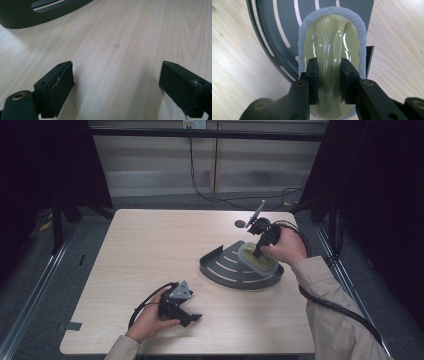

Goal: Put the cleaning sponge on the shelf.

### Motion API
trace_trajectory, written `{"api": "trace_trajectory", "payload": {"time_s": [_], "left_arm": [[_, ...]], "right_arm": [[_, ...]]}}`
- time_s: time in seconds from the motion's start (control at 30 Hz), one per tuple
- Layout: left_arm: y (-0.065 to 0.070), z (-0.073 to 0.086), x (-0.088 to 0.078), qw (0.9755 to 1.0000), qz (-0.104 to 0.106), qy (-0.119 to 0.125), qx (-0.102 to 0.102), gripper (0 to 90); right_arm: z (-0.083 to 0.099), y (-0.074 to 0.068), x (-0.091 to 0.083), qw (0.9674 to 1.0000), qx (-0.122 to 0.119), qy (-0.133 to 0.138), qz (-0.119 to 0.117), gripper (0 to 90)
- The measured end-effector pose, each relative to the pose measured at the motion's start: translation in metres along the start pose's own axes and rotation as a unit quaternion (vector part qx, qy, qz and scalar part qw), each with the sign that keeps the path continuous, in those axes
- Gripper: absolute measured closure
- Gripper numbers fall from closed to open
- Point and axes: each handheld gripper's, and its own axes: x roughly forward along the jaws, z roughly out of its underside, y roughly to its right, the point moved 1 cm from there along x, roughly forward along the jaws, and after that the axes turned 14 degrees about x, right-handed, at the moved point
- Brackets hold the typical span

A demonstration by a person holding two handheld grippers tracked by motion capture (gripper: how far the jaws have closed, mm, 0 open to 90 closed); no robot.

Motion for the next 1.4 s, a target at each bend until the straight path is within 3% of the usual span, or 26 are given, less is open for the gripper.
{"api": "trace_trajectory", "payload": {"time_s": [0.5, 1.4], "left_arm": [[0.000, 0.000, 0.000, 1.0000, -0.001, 0.001, -0.001, 11.9], [0.000, 0.000, 0.000, 1.0000, -0.001, 0.001, -0.001, 12.0]], "right_arm": [[0.000, 0.008, 0.011, 1.0000, -0.001, -0.009, 0.000, 72.0], [0.007, 0.015, 0.039, 0.9994, 0.025, -0.019, -0.013, 71.8]]}}
